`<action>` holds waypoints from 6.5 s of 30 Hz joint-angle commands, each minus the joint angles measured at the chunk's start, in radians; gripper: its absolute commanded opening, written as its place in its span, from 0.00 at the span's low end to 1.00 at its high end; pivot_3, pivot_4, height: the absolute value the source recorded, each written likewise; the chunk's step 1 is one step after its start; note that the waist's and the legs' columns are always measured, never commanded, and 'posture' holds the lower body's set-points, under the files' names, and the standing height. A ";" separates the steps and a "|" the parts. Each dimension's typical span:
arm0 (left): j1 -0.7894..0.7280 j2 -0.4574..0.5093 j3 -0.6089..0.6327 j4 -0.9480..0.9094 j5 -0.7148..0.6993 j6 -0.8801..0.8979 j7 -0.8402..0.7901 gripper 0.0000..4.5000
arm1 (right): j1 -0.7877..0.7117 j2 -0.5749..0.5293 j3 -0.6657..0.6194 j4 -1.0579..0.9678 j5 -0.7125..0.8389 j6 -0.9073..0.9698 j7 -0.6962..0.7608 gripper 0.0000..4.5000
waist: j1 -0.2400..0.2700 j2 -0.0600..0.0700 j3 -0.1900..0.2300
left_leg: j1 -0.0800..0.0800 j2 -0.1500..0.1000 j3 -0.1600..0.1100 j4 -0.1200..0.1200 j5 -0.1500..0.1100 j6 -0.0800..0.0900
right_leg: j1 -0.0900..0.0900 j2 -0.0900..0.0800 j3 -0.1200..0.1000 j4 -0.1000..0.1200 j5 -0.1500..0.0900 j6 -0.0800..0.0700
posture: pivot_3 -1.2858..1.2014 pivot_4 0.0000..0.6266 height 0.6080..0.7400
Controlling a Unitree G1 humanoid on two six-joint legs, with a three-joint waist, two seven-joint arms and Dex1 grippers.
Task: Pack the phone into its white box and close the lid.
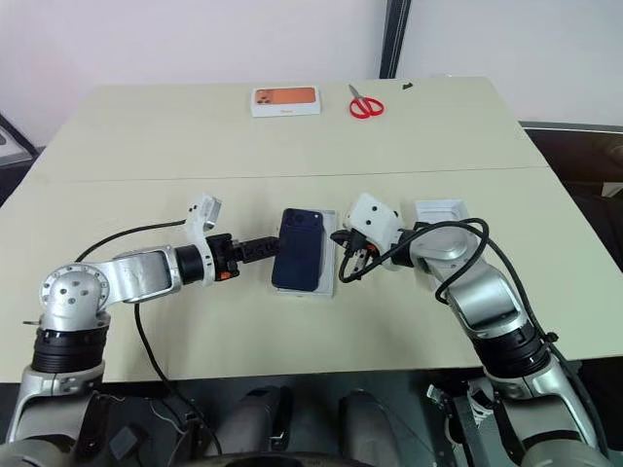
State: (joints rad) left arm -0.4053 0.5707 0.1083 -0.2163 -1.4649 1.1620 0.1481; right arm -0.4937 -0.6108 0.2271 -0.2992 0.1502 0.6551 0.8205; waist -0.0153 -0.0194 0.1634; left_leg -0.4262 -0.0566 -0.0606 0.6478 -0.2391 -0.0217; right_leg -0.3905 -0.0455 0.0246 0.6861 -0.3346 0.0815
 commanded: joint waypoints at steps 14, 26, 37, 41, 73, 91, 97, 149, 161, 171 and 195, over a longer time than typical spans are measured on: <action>0.484 0.253 0.028 -0.173 0.795 -0.820 -0.885 0.99 | -0.351 0.396 0.290 0.141 -0.104 0.416 -0.248 0.00 | 0.001 0.004 0.002 | 0.000 0.001 0.001 -0.004 -0.004 0.006 | -0.003 -0.002 0.000 -0.004 0.000 -0.002 | 0.52 0.24 1.00; 0.539 0.217 0.063 -0.194 0.850 -0.834 -0.965 0.99 | -0.384 0.370 0.408 0.201 -0.204 0.421 -0.283 0.00 | -0.001 0.004 0.002 | 0.000 0.001 0.001 -0.005 -0.004 0.007 | -0.005 -0.001 0.000 -0.003 0.001 -0.002 | 0.52 0.24 1.00; 0.503 0.164 0.025 -0.217 0.880 -0.792 -0.928 0.99 | -0.293 0.324 0.216 -0.001 -0.100 0.419 -0.250 0.00 | 0.002 0.004 0.002 | 0.000 0.001 0.001 -0.005 -0.005 0.008 | -0.002 -0.001 0.000 -0.003 0.001 -0.002 | 0.52 0.24 1.00; 0.427 0.136 -0.022 -0.202 0.923 -0.703 -0.843 0.99 | -0.232 0.231 0.114 -0.064 -0.045 0.369 -0.185 0.00 | 0.006 0.004 0.002 | 0.000 0.001 0.001 -0.004 -0.005 0.008 | -0.001 -0.001 -0.001 -0.003 0.001 -0.001 | 0.52 0.24 1.00; -0.168 -0.184 -0.471 0.040 1.097 -0.219 -0.776 0.36 | -0.080 -0.104 0.185 -0.078 -0.110 0.326 -0.079 0.00 | 0.029 0.004 0.002 | -0.001 0.000 0.000 0.002 -0.005 0.008 | 0.002 -0.001 -0.001 -0.002 0.001 -0.001 | 0.52 0.24 1.00; -0.301 -0.404 -0.568 0.278 1.216 -0.331 -0.859 0.36 | 0.084 -0.344 0.061 -0.129 -0.112 0.288 0.018 0.00 | 0.030 0.004 0.002 | -0.001 0.000 0.000 0.004 -0.005 0.009 | 0.004 -0.001 -0.002 -0.002 0.000 -0.001 | 0.52 0.24 1.00; -0.273 -0.361 -0.533 0.218 1.207 -0.311 -0.886 0.34 | 0.069 -0.382 0.000 -0.115 -0.082 0.281 0.059 0.09 | 0.028 0.004 0.002 | -0.001 0.000 0.000 0.004 -0.005 0.009 | 0.003 -0.001 -0.001 -0.002 0.000 -0.001 | 0.52 0.24 1.00; 0.142 -0.025 -0.146 -0.034 1.101 -0.799 -0.994 0.34 | 0.130 0.108 -0.273 0.015 1.822 0.481 -1.111 0.01 | 0.000 0.005 0.002 | -0.002 0.001 0.002 0.003 -0.007 0.012 | 0.003 0.000 -0.002 -0.001 0.000 0.000 | 0.52 0.24 1.00; -0.007 -0.188 -0.344 0.081 1.220 -0.828 -0.958 0.34 | 0.096 -0.016 -0.313 -0.043 1.822 0.446 -1.242 0.86 | 0.003 0.005 0.002 | -0.002 0.001 0.002 0.004 -0.006 0.012 | 0.003 0.000 -0.001 -0.001 0.001 0.000 | 0.52 0.24 1.00; -0.126 -0.347 -0.447 0.219 1.283 -0.867 -0.952 0.34 | -0.072 -0.403 -0.267 0.047 1.346 0.526 -0.847 0.86 | 0.005 0.004 0.002 | -0.002 0.002 0.002 0.003 -0.007 0.013 | 0.004 0.001 -0.002 -0.003 0.000 0.000 | 0.52 0.24 1.00; -0.071 -0.175 -0.438 0.076 1.335 -0.542 -0.861 0.34 | 0.009 -0.379 0.041 -0.096 0.302 0.199 -0.312 0.01 | 0.026 0.005 0.002 | -0.002 0.001 0.002 0.004 -0.006 0.012 | 0.002 0.000 -0.001 -0.002 0.000 0.000 | 0.52 0.24 1.00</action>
State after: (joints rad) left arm -0.4542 0.4053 -0.3117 -0.1290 -0.1386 0.6290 -0.7085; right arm -0.4713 -0.9956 0.2777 -0.3854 0.4820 0.8522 0.4960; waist 0.0102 -0.0147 0.1652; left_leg -0.4281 -0.0554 -0.0588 0.6521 -0.2455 -0.0099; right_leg -0.3881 -0.0456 0.0238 0.6839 -0.3342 0.0812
